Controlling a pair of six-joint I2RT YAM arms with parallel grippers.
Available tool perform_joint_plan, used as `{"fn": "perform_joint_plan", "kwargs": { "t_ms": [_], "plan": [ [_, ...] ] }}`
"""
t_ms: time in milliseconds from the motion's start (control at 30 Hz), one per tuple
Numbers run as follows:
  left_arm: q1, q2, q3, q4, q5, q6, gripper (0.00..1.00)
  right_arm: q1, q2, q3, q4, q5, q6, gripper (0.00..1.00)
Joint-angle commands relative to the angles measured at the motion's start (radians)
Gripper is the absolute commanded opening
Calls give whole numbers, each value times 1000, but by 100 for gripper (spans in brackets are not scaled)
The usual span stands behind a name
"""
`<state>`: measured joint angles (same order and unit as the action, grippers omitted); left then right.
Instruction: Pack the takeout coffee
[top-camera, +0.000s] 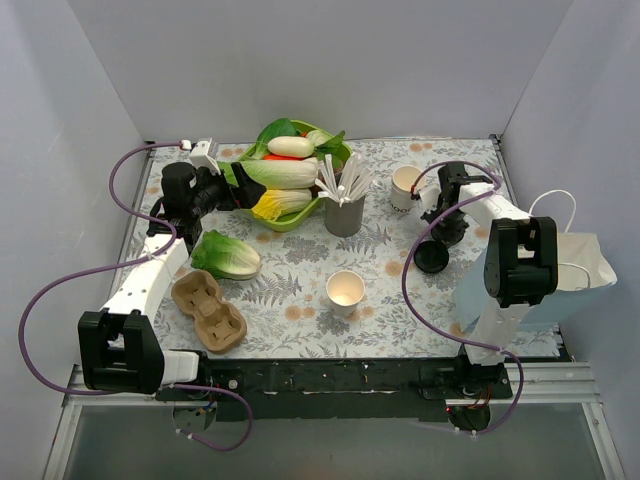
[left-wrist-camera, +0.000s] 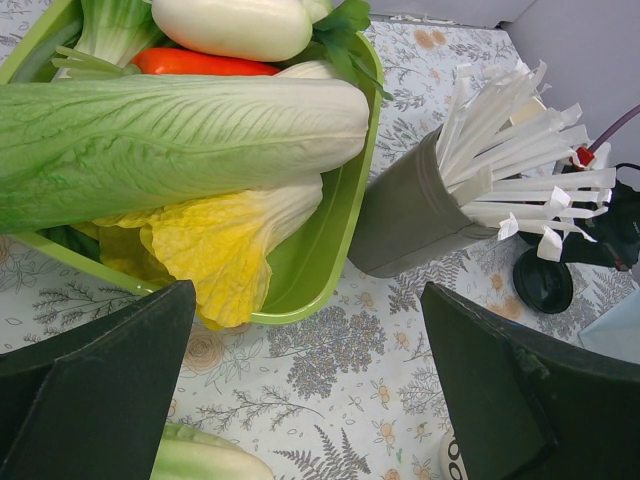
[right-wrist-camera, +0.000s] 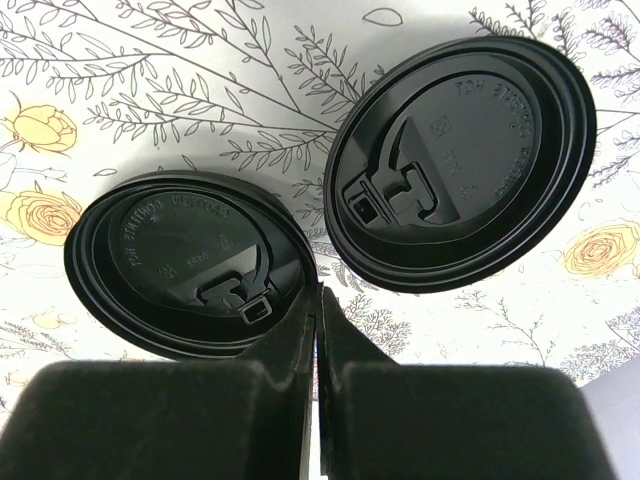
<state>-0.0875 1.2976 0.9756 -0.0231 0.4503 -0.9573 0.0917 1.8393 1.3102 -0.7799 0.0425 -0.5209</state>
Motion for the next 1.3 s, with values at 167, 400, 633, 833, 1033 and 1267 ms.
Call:
{"fn": "perform_joint_plan", "kwargs": {
  "t_ms": [167,400,633,833,1033,1267],
  "plan": [
    [-3,-18,26,-5,13,12,98,-6,-89,119,-90,16,-28,1],
    [-4,-9,41,-6,18,22,98,-4,-172,149,-147,10,-48,1],
    [-21,-3,71,-64,39,135,98,2,-253,48,-130,-106,-143,14],
    [-24,-14,98,-109,31,189,98,-3,-164,66,-117,-67,-31,57],
    [-26,-23,92,-127,21,195,98,-7,-81,69,-88,-64,1,57],
    [-26,-26,87,-143,18,200,98,-20,-25,92,-70,-56,-1,51]
  ]
}}
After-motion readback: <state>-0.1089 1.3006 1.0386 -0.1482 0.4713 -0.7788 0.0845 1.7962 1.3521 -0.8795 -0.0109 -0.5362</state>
